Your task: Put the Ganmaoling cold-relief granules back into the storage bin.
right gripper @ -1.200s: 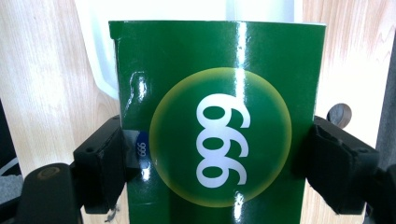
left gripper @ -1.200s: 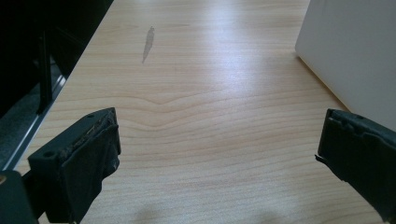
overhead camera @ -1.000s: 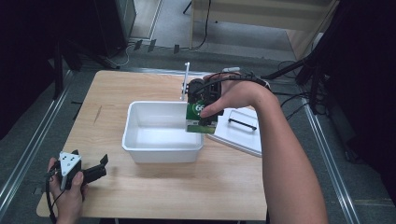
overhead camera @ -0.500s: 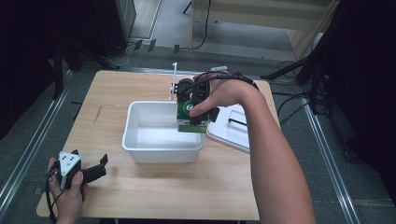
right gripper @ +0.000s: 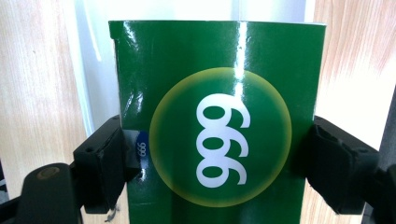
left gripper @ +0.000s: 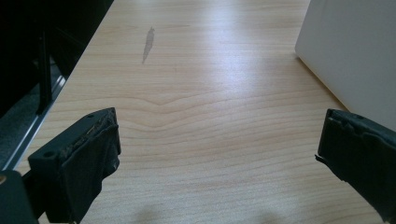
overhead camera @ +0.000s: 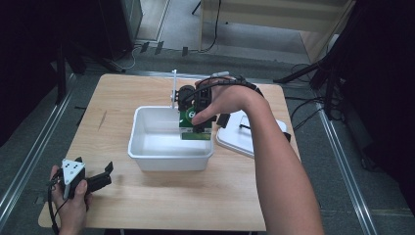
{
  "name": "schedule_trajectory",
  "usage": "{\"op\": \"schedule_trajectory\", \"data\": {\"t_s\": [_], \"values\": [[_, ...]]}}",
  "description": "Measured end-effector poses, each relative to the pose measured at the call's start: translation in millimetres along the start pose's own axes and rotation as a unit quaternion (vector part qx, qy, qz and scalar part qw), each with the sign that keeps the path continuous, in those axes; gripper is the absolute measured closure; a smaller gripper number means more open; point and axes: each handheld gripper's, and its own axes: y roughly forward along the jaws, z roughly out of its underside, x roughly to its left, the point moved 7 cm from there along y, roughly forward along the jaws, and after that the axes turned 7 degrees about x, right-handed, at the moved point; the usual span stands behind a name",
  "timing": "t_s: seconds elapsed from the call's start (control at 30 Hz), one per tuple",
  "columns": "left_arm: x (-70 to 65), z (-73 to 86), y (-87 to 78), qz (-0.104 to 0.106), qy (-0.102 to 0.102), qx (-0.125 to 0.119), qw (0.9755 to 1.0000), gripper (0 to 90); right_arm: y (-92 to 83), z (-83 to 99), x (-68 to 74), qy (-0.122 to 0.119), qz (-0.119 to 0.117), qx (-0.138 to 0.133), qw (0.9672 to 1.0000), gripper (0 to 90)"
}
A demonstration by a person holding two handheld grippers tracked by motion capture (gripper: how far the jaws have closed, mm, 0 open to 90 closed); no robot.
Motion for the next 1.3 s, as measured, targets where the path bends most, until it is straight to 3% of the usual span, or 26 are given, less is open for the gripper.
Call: {"op": "schedule_trajectory", "data": {"t_s": [0.37,1.3], "values": [[0.0,0.0,-0.2,-0.001,0.001,-0.001,1.0,0.0,9.0,-8.8,1.3,-0.006,-0.003,-0.003,1.0,16.6],[-0.2,-0.2,0.0,-0.001,0.0,-0.003,1.0,0.0,44.4,-10.8,2.0,-0.018,-0.007,-0.014,0.9997,16.6]]}}
